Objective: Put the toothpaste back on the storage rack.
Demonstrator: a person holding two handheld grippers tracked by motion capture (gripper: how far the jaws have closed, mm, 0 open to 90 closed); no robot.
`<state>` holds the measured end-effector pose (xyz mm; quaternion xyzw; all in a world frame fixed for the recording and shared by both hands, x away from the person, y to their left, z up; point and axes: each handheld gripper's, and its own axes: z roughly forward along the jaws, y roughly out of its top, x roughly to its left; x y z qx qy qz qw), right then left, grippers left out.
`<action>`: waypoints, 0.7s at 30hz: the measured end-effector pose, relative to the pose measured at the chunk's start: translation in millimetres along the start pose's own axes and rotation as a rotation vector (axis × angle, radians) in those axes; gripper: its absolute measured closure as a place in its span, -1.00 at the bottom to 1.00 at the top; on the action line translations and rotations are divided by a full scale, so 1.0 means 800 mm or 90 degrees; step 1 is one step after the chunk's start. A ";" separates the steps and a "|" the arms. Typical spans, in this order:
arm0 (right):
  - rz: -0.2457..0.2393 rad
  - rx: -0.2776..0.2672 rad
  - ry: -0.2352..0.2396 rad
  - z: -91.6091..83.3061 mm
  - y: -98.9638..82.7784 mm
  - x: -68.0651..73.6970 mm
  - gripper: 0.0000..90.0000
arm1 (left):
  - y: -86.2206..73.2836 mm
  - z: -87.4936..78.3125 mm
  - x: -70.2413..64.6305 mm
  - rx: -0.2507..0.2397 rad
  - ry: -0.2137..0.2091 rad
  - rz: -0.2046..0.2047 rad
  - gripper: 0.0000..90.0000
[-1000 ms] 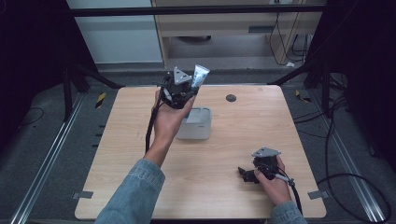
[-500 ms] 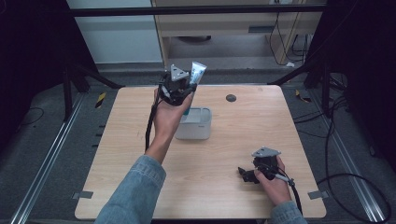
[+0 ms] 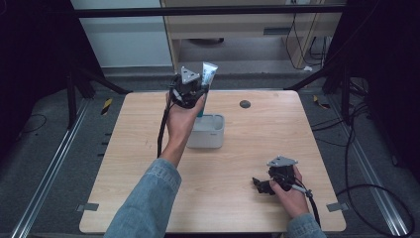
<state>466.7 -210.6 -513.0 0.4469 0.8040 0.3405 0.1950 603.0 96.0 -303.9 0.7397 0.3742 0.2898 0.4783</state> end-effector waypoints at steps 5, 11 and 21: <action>0.000 0.000 0.000 0.000 0.000 0.000 -0.99 | -0.003 0.009 -0.001 0.007 -0.003 -0.002 0.72; 0.005 0.001 0.004 0.000 0.000 0.000 -0.99 | -0.013 0.021 -0.015 0.028 0.008 0.067 0.72; 0.005 0.003 0.004 0.000 0.000 0.000 -0.99 | -0.029 0.023 -0.021 0.021 0.002 0.055 0.72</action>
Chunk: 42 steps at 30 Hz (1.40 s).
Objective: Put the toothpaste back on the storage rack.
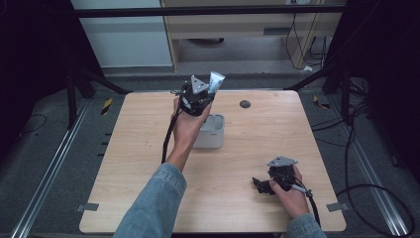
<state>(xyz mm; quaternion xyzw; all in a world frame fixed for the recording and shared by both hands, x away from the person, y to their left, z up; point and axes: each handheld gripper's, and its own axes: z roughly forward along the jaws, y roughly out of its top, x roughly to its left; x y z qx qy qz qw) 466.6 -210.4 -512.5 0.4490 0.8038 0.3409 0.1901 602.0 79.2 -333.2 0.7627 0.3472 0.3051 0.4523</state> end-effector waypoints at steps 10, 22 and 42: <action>-0.014 -0.003 0.000 0.002 0.001 -0.002 -0.99 | -0.025 0.009 0.007 -0.010 -0.003 -0.007 0.72; -0.010 -0.005 0.001 0.002 0.001 -0.002 -0.99 | -0.044 0.015 0.008 0.017 -0.002 0.001 0.72; -0.008 -0.004 0.000 0.003 0.002 -0.002 -0.99 | -0.067 0.014 0.008 0.036 -0.005 0.001 0.72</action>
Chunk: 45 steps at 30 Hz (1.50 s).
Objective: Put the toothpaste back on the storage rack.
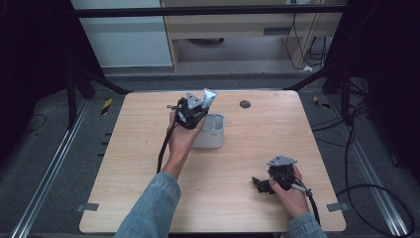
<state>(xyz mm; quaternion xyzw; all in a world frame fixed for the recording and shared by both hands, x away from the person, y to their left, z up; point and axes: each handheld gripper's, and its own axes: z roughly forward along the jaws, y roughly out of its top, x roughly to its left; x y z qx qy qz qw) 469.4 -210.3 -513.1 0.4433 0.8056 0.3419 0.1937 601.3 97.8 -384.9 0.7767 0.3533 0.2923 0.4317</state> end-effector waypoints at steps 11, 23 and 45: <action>0.000 0.000 0.000 0.000 0.000 0.000 -0.99 | -0.010 -0.004 0.001 -0.002 -0.003 -0.012 0.72; 0.000 0.000 0.000 0.000 0.000 0.000 -0.99 | -0.016 -0.005 -0.002 0.007 -0.008 -0.007 0.72; -0.001 0.000 0.000 0.000 0.000 0.000 -0.99 | -0.019 -0.003 -0.013 0.047 -0.010 -0.006 0.72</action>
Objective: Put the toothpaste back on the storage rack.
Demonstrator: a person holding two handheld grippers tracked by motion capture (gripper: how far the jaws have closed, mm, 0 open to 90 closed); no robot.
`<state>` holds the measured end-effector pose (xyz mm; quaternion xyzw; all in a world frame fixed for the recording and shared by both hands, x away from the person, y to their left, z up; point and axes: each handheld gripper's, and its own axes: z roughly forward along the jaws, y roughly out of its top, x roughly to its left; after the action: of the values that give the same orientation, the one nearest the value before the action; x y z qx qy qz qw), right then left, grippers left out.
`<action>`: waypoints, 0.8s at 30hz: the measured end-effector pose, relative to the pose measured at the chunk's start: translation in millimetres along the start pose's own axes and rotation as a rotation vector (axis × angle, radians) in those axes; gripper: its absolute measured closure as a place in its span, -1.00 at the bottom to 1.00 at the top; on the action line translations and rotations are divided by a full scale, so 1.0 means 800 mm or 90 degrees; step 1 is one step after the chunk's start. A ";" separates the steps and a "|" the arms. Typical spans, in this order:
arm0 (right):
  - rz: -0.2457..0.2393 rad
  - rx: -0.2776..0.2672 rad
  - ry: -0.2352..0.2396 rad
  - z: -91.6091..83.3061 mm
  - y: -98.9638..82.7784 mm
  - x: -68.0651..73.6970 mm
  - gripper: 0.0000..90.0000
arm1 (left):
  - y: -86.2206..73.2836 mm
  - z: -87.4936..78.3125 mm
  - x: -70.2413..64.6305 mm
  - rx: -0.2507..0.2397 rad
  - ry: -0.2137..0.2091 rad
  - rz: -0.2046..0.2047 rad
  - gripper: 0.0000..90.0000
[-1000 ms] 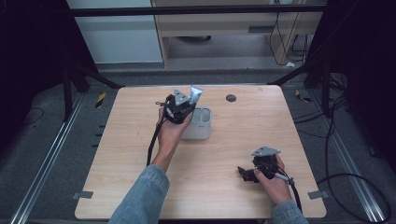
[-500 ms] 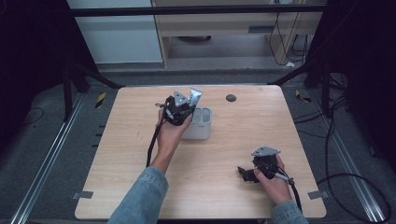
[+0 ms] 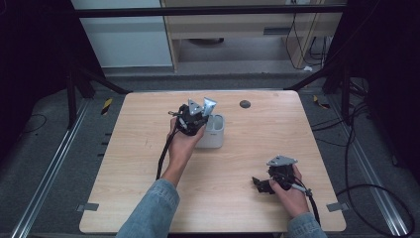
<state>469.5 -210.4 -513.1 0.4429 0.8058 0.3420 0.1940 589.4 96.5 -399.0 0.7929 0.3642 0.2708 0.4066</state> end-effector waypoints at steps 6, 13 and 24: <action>0.000 0.000 0.000 0.000 0.000 0.000 -0.99 | -0.002 0.001 0.001 0.009 0.000 -0.003 0.72; 0.000 0.000 0.000 0.000 0.000 0.000 -0.99 | -0.007 0.003 -0.002 0.019 0.001 -0.003 0.72; 0.000 0.000 0.000 0.000 0.000 0.000 -0.99 | 0.000 0.006 0.001 0.038 0.004 -0.026 0.71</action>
<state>469.5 -210.3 -513.1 0.4430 0.8057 0.3419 0.1940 593.4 94.7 -401.8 0.7964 0.3894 0.2537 0.3870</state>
